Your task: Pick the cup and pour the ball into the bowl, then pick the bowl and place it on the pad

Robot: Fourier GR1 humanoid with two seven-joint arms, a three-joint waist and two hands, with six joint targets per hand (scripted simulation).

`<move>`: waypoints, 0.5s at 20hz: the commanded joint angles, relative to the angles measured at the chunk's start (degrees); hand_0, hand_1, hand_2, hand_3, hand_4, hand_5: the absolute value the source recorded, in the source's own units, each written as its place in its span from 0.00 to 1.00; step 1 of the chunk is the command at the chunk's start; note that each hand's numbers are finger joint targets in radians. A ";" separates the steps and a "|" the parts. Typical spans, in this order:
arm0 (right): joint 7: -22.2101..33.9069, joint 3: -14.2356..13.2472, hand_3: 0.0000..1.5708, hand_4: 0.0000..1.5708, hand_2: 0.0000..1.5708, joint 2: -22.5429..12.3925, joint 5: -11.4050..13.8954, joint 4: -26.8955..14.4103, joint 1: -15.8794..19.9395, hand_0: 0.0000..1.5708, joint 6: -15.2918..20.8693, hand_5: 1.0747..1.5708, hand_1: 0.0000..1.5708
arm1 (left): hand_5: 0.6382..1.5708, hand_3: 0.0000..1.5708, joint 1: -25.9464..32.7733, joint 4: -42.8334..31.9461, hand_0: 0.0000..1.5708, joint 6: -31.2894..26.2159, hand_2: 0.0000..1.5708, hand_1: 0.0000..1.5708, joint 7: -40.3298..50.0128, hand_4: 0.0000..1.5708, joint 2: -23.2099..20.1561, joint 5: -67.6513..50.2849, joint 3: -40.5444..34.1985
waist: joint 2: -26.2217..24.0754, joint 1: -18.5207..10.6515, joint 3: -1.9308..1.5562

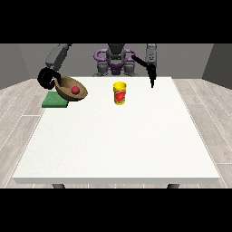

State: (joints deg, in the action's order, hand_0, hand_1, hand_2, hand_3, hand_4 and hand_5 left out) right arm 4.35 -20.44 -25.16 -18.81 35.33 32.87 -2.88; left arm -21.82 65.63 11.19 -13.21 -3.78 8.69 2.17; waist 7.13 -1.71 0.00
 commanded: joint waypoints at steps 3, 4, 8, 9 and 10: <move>-2.63 -3.93 0.52 0.56 1.00 -6.63 -3.31 -3.98 -3.07 1.00 -8.92 1.00 1.00 | 0.09 0.00 0.97 2.51 0.00 3.06 0.00 0.00 -0.25 0.00 2.44 3.37 2.58 | 2.64 -0.73 -0.06; 0.30 -3.66 0.55 0.56 1.00 -5.81 -3.74 -2.46 1.13 1.00 -5.90 1.00 1.00 | 0.08 0.00 -2.12 -2.12 0.00 2.04 0.00 0.00 -4.98 0.00 1.04 1.40 -1.00 | 5.44 -0.08 -0.01; -8.46 -8.08 0.44 0.55 1.00 -11.94 -5.77 -9.23 -1.33 1.00 -14.96 1.00 1.00 | 0.08 0.00 -3.38 7.99 0.00 3.49 0.00 0.00 -1.33 0.00 1.52 4.74 3.29 | 12.87 -3.30 -0.14; -8.40 -8.41 0.42 0.55 1.00 -13.04 -6.06 -9.29 -0.05 1.00 -15.83 1.00 1.00 | 0.07 0.00 -4.96 8.06 0.00 4.80 0.00 0.00 -3.58 0.00 2.06 4.44 2.32 | 16.55 -2.44 -0.15; -10.32 -8.69 0.31 0.54 1.00 -12.77 -5.79 -10.51 0.46 1.00 -14.98 1.00 1.00 | 0.07 0.00 -3.87 9.72 0.00 7.24 0.00 0.00 -1.47 0.00 3.68 6.46 4.67 | 16.47 -2.72 -0.15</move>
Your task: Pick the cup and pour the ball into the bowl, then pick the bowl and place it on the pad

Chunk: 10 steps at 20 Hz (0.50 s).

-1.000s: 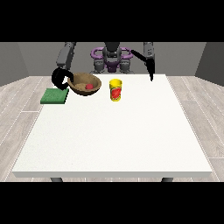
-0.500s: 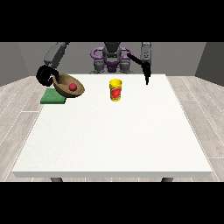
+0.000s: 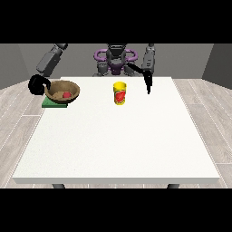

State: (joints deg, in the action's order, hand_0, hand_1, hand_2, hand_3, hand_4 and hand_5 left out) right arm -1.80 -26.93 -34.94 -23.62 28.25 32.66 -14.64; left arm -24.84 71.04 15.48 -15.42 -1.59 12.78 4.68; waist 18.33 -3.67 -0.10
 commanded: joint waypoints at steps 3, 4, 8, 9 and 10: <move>-6.27 -4.10 0.00 0.54 1.00 -5.85 -2.16 -6.07 1.94 1.00 -6.13 1.00 1.00 | 0.07 0.00 -1.40 10.20 0.00 -0.31 0.00 0.00 2.14 0.00 -1.93 1.80 1.37 | 8.74 -1.75 -0.11; -4.06 -4.11 0.00 0.54 1.00 -6.05 -2.51 -7.57 3.17 1.00 -6.25 1.00 1.00 | 0.07 0.00 0.57 10.99 0.00 1.61 0.00 0.00 4.21 0.00 0.79 3.29 3.52 | 7.76 -1.42 -0.08; -4.96 -6.15 0.00 0.54 1.00 -10.63 -4.28 -7.87 6.18 1.00 -10.03 1.00 1.00 | 0.07 0.00 2.79 14.96 0.00 2.03 0.00 0.00 -0.51 0.00 -0.87 2.79 2.12 | 13.91 -0.53 -0.06; -4.31 -6.68 0.00 0.53 1.00 -10.83 -4.87 -9.32 6.71 1.00 -10.95 1.00 1.00 | 0.06 0.00 1.96 17.96 0.00 0.50 0.00 0.00 2.52 0.00 -2.88 2.42 1.26 | 14.62 -0.25 -0.10; -6.17 -5.12 0.00 0.50 1.00 -8.59 -3.33 -8.74 7.13 1.00 -9.19 0.99 1.00 | 0.06 0.00 1.58 18.50 0.00 3.37 0.00 0.00 4.86 0.00 -0.28 4.73 2.88 | 13.08 0.88 -0.07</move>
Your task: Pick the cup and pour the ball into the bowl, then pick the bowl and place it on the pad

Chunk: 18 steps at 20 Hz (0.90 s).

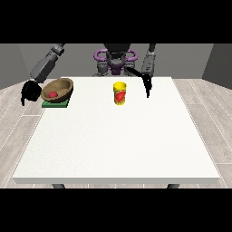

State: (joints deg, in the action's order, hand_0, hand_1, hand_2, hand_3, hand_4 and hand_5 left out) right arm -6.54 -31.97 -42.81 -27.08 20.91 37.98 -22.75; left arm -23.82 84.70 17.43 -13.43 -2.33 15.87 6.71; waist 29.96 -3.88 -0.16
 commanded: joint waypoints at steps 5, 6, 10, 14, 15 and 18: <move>-0.42 0.05 0.00 0.27 1.00 -2.24 0.35 -3.19 3.38 1.00 -1.07 1.00 1.00 | 0.05 0.00 4.25 10.92 0.00 0.06 0.00 0.00 5.42 0.00 0.30 2.39 3.02 | 1.34 0.53 0.01; -0.51 0.53 0.24 0.27 1.00 -3.62 1.00 -2.54 2.98 1.00 -0.94 1.00 1.00 | 0.05 0.00 4.88 9.77 0.00 0.51 0.00 0.00 5.31 0.00 0.43 2.32 2.39 | 0.95 0.98 0.04; 0.44 2.18 0.55 0.25 1.00 -3.69 2.31 -2.59 2.72 1.00 -1.85 0.98 1.00 | 0.05 0.00 5.88 10.40 0.00 -0.85 0.00 0.00 4.10 0.00 -0.70 1.90 1.99 | 0.09 0.60 0.08; 2.56 4.54 0.61 0.26 1.00 -1.89 4.03 -2.41 0.13 1.00 -0.78 0.96 1.00 | 0.05 0.00 6.44 5.99 0.00 -1.97 0.00 0.00 5.97 0.00 0.56 0.51 1.64 | -6.56 1.56 0.14; -0.20 4.62 0.54 0.26 1.00 -2.81 4.76 -2.68 1.55 1.00 -1.73 0.97 1.00 | 0.06 0.00 5.28 13.48 0.00 -1.72 0.00 0.00 12.15 0.00 0.04 3.01 3.10 | -3.37 1.69 0.04; 0.15 5.24 0.71 0.25 1.00 -1.26 4.94 -2.97 -0.50 1.00 -1.85 0.94 1.00 | 0.06 0.00 8.20 9.75 0.00 -1.37 0.00 0.00 6.63 0.00 1.75 2.26 4.09 | -5.20 1.66 0.09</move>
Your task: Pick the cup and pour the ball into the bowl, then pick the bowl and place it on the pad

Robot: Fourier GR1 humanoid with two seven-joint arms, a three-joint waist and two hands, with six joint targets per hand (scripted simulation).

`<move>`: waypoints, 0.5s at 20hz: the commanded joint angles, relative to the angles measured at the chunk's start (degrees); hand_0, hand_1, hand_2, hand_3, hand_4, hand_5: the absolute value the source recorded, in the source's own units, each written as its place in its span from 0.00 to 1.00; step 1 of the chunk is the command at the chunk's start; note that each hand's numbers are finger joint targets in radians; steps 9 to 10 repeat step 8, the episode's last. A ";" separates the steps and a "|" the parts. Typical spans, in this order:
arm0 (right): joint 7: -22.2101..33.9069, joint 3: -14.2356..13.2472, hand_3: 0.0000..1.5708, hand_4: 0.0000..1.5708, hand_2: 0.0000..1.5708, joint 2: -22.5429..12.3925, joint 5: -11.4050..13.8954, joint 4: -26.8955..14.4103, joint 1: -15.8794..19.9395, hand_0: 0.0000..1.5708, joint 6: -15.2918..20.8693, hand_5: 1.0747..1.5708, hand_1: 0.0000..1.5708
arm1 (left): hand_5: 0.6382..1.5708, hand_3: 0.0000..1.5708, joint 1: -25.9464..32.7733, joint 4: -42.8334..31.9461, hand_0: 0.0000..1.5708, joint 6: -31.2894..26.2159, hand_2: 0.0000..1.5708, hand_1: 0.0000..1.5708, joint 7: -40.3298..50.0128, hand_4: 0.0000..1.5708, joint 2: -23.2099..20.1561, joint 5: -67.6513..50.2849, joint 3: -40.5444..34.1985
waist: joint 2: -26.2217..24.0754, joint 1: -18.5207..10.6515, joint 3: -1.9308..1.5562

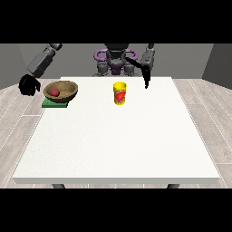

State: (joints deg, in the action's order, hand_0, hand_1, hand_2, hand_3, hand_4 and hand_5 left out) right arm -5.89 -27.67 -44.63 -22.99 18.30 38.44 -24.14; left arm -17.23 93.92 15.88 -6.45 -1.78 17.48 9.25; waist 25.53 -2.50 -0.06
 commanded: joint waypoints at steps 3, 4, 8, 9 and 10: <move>-1.89 2.47 0.75 0.27 1.00 0.32 2.06 2.06 -1.58 1.00 -2.35 0.93 1.00 | 0.05 0.00 0.85 -5.17 0.00 4.39 0.00 0.00 -4.19 0.00 1.72 1.43 1.46 | -0.72 3.00 0.03; 3.59 1.97 0.78 0.27 1.00 3.41 0.74 1.50 1.06 1.00 3.77 0.92 1.00 | 0.05 0.00 -1.18 -10.83 0.00 5.62 0.00 0.00 -2.72 0.00 1.74 -0.24 2.99 | -4.97 2.50 0.10; 5.05 5.12 0.00 0.24 0.15 -3.46 4.70 5.39 0.37 0.32 4.25 0.03 0.32 | 0.05 0.00 2.37 -13.61 0.00 3.71 0.00 0.00 -3.60 0.00 1.76 -1.39 2.83 | -11.28 1.27 0.16; 5.05 5.12 0.00 0.24 0.15 -3.46 4.70 5.39 0.37 0.32 4.25 0.03 0.32 | 0.05 0.00 2.37 -13.61 0.00 3.71 0.00 0.00 -3.60 0.00 1.76 -1.39 2.83 | -11.28 1.27 0.16; 5.05 5.12 0.00 0.24 0.15 -3.46 4.70 5.39 0.37 0.32 4.25 0.03 0.32 | 0.05 0.00 2.37 -13.61 0.00 3.71 0.00 0.00 -3.60 0.00 1.76 -1.39 2.83 | -11.28 1.27 0.16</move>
